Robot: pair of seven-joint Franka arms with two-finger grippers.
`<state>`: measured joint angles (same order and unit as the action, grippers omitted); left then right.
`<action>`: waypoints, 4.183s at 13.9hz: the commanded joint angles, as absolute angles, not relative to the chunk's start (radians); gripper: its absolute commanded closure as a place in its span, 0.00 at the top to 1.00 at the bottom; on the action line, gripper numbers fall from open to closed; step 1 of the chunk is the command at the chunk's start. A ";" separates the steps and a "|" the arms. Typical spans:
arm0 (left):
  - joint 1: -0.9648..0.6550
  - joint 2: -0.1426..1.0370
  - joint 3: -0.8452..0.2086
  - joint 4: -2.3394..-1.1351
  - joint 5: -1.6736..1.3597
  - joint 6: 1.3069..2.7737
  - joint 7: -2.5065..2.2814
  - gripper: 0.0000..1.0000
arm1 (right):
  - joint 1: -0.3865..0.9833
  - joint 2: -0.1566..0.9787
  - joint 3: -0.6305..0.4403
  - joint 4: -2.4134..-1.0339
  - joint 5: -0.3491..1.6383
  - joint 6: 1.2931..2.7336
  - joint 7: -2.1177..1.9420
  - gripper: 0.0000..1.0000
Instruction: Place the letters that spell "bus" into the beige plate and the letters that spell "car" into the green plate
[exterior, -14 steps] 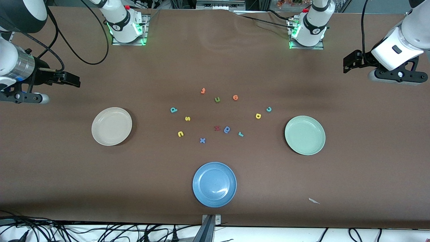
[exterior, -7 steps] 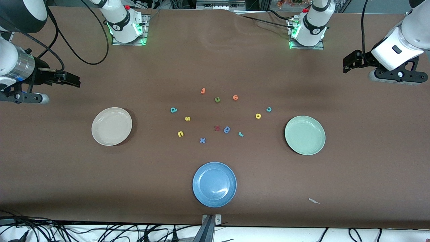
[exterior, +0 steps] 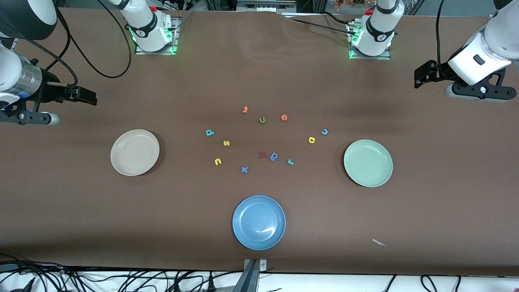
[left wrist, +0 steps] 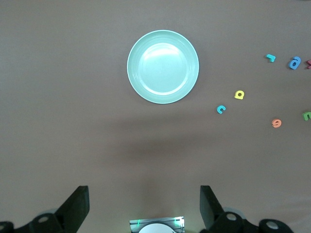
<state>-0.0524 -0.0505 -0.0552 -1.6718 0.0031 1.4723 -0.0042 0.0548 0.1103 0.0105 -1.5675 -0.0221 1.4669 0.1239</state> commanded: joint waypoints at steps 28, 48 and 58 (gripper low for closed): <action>-0.054 -0.040 -0.054 -1.646 0.002 1.450 0.017 1.00 | 0.043 0.124 0.017 -1.536 -0.003 1.443 0.115 1.00; -0.054 -0.040 -0.052 -1.646 0.002 1.443 0.018 1.00 | 0.057 0.175 0.021 -1.542 0.063 1.479 0.178 1.00; -0.204 0.109 -0.075 -1.641 -0.003 1.498 0.073 1.00 | 0.234 0.218 0.029 -1.665 0.078 1.713 0.904 1.00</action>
